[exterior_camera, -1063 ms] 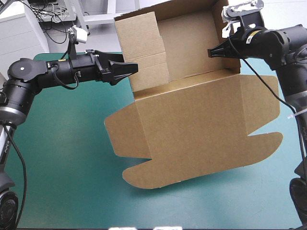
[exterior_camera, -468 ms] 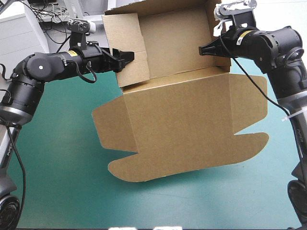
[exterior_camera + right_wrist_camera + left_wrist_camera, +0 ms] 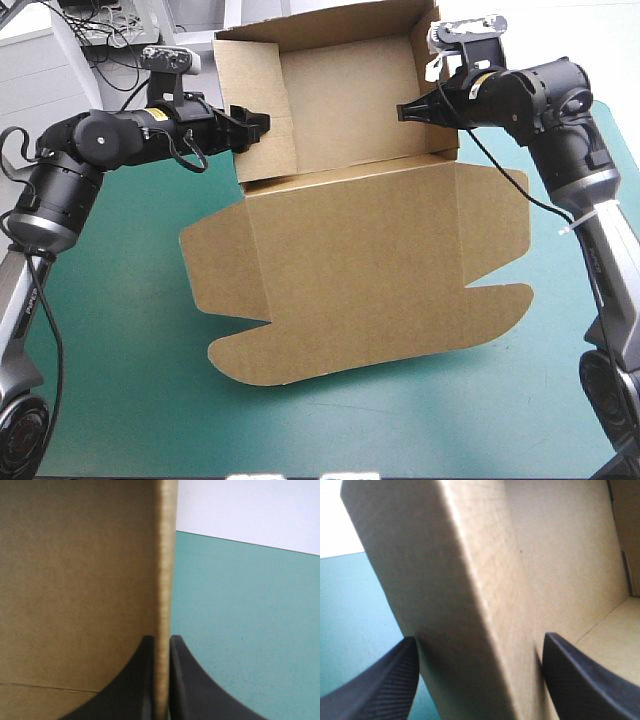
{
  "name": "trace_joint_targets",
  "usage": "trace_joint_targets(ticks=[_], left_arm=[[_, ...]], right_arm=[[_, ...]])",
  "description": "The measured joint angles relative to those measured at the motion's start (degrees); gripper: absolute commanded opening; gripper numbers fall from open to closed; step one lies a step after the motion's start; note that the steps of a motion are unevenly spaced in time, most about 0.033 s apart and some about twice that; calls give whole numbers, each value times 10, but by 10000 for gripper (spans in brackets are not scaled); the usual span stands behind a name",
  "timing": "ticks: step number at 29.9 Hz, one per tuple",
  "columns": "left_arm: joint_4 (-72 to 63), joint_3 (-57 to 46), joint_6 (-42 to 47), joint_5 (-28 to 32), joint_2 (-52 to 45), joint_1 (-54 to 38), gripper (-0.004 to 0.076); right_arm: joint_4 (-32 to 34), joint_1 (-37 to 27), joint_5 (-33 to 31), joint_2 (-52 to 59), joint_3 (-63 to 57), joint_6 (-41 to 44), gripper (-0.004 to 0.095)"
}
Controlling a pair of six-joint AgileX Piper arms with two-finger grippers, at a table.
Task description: Fold the box
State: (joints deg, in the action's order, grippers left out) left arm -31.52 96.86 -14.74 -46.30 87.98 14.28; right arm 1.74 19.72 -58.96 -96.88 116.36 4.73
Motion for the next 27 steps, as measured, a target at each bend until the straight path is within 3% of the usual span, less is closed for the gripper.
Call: trace_joint_targets(ticks=[16, 19, 23, 27], left_arm=[[121, 50, 113, -54, 92, 0, 477], [130, 61, 125, -59, 103, 0, 426], [141, 70, 129, -65, 116, 0, 300], [151, 72, 135, -75, 127, -1, 272]], right_arm=[[-56, 0, 17, -81, -2, 4, -18], [-59, 0, 20, -92, -2, 4, -17], [-60, 0, 20, -105, -2, 4, -18], [-57, 0, 9, -119, -2, 3, -18]])
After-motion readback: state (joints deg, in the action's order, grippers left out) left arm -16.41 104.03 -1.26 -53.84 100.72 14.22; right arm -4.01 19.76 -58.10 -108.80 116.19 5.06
